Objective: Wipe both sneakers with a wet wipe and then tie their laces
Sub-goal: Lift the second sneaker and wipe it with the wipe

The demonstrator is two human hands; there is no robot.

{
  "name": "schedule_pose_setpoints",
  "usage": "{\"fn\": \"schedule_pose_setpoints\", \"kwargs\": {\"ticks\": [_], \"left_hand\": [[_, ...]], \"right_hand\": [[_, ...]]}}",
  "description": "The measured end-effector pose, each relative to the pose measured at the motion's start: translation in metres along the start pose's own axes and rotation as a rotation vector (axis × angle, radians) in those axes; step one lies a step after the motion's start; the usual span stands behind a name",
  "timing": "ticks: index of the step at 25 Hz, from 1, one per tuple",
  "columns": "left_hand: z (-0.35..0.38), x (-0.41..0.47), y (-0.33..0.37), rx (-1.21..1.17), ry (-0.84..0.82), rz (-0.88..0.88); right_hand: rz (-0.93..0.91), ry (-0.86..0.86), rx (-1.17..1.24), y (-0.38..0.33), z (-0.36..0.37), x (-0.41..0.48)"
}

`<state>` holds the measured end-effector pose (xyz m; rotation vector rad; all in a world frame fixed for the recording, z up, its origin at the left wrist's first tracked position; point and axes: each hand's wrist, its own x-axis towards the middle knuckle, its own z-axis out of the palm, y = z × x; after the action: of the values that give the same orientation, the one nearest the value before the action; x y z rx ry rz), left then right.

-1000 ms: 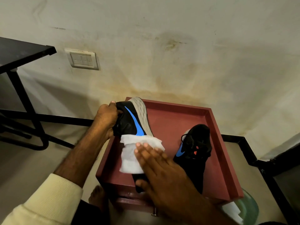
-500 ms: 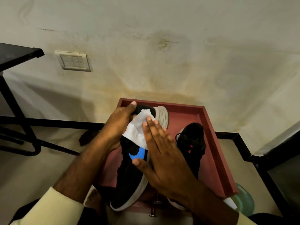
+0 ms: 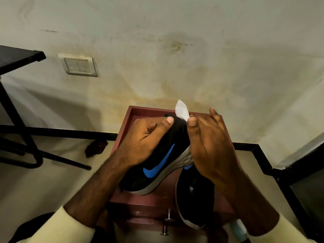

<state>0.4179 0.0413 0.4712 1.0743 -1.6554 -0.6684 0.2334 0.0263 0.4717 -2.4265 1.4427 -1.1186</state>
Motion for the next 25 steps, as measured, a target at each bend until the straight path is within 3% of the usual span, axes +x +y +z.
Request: {"fn": "schedule_pose_setpoints", "kwargs": {"ticks": [3,6,10,16,19,25], "left_hand": [[-0.004,0.002,-0.012,-0.021,0.02,-0.056],[-0.004,0.004,-0.008,-0.172,0.064,-0.224],[-0.001,0.017,-0.005,-0.407,0.4,-0.491],[-0.021,0.02,-0.014,-0.663,0.614,-0.595],[-0.031,0.021,-0.019,-0.691,0.656,-0.613],[-0.043,0.024,-0.031,-0.781,0.759,-0.682]], "right_hand": [[-0.087,-0.026,-0.148,-0.015,0.011,-0.019],[-0.142,-0.153,-0.246,-0.031,0.031,-0.041],[-0.272,-0.211,-0.277,-0.041,0.054,-0.067],[-0.459,-0.346,-0.33,-0.037,0.073,-0.093],[-0.564,-0.245,-0.515,-0.027,0.08,-0.09],[-0.626,-0.053,-0.442,-0.009,0.073,-0.069]]}}
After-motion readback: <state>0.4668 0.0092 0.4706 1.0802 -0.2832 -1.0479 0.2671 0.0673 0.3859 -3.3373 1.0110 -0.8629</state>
